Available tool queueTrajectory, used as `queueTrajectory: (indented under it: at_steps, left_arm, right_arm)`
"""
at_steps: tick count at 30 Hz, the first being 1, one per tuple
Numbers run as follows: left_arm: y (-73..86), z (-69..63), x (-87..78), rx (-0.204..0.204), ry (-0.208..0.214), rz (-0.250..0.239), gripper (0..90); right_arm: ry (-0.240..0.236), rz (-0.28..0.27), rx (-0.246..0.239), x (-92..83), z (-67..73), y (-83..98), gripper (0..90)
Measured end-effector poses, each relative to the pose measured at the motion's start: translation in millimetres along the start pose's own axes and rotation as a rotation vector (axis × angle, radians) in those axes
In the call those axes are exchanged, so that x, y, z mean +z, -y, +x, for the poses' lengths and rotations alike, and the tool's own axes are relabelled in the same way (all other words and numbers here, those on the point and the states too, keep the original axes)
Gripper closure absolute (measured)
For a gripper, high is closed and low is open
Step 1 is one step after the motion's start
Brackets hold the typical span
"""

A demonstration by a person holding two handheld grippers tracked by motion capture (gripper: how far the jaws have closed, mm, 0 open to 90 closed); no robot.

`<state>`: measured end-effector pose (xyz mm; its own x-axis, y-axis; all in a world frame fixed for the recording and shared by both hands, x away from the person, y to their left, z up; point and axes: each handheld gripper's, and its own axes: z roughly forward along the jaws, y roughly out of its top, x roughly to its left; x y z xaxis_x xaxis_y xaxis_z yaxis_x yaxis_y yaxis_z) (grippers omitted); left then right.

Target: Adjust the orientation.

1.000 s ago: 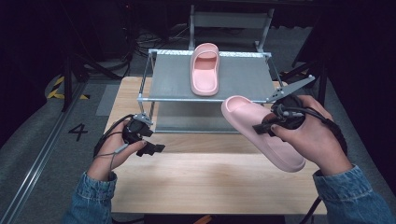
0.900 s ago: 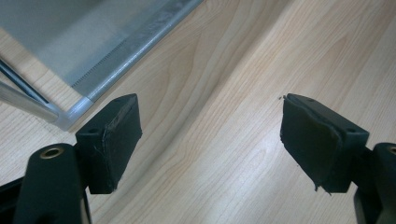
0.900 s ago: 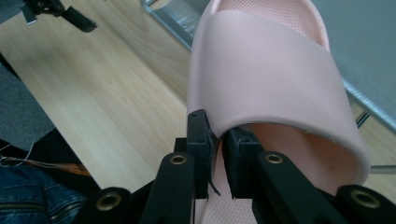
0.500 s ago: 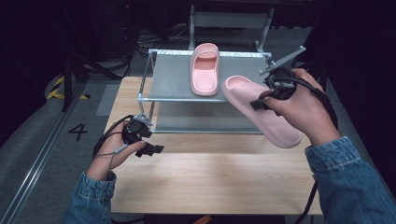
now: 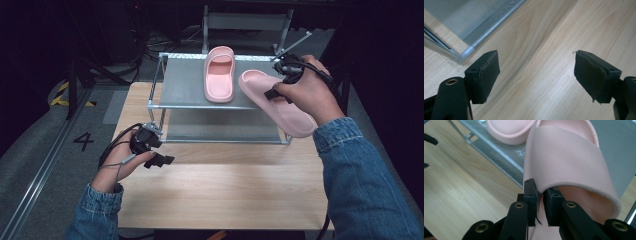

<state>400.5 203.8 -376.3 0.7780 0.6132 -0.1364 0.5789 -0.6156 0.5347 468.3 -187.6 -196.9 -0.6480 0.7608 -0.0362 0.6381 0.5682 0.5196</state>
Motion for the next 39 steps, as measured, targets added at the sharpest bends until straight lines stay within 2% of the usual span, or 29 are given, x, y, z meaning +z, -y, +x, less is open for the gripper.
queueTrajectory:
  at_steps: [11, 14, 23, 24, 28, 33, 39]
  left_arm:
    - [0.7, 0.8, 2.9, 0.003, 0.011, 0.016, 21.8]
    - [0.8, 1.3, 1.5, 0.003, -0.002, 0.013, 21.8]
    - [0.8, 1.9, 3.4, 0.001, 0.002, 0.027, 21.9]
    - [0.2, 1.5, 3.3, 0.005, 0.000, 0.031, 21.9]
    - [-0.1, 1.0, 3.2, 0.005, 0.001, 0.033, 21.9]
    - [-0.1, 1.0, 3.9, 0.001, 0.001, 0.032, 21.9]
    - [-4.3, -0.6, 4.5, 0.012, -0.001, 0.035, 21.8]
  right_arm:
    - [0.034, -0.002, 0.054, 21.9, -17.6, -12.2, 82.2]
    - [0.037, -0.010, 0.067, 26.9, -20.5, -13.2, 82.1]
    - [0.036, -0.019, 0.067, 36.0, -21.6, -12.8, 80.9]
    - [0.033, -0.025, 0.062, 37.1, -20.3, -13.1, 78.0]
    - [0.048, -0.038, 0.053, 36.7, -19.0, -12.7, 74.7]
    - [0.038, -0.083, 0.056, 29.3, -19.1, -5.5, 64.4]
    - [0.041, -0.147, 0.078, 11.5, -21.8, 20.4, 58.6]
